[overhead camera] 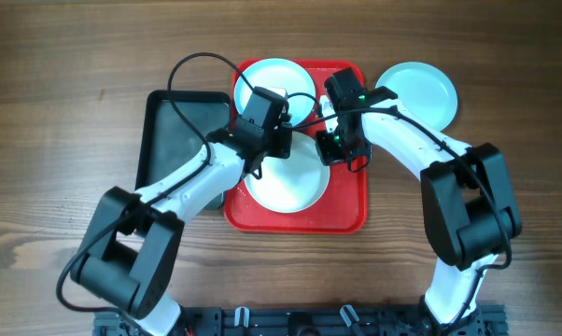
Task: Clean dirty plates on tray and stack at the side
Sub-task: 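Scrub the white plate surface with the sponge in the left gripper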
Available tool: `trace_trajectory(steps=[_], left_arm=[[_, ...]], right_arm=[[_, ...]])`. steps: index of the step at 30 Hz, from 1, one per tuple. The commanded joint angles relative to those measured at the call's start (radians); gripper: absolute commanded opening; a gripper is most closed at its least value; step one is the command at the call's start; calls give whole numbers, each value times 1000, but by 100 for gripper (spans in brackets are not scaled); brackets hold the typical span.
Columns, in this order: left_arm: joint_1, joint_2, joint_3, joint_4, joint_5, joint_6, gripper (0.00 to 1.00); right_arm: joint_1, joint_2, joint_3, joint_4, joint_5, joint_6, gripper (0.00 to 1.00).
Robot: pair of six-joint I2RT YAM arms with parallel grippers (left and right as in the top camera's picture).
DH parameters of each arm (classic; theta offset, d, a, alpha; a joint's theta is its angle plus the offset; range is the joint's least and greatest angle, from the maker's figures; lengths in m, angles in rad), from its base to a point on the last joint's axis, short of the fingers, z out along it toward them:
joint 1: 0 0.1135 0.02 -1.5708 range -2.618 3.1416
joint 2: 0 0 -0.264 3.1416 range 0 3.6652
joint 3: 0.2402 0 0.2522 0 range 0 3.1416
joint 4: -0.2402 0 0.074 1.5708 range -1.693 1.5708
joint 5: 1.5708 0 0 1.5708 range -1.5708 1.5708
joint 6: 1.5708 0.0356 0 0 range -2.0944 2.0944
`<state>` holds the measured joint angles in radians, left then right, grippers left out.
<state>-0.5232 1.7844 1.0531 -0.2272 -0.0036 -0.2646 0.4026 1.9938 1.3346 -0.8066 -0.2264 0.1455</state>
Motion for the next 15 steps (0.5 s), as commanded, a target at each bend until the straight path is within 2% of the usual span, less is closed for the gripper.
trace_trajectory(steps=[1,5,15], left_arm=[[-5,57,-6,4,-36,-5,4],[-4,75,-6,13,-133,-5,4],[-4,117,-7,52,-133,-5,4]], right_arm=[[6,13,-2,2,1,-15,10],[6,13,-2,2,1,-15,10],[6,13,-2,2,1,-15,10]])
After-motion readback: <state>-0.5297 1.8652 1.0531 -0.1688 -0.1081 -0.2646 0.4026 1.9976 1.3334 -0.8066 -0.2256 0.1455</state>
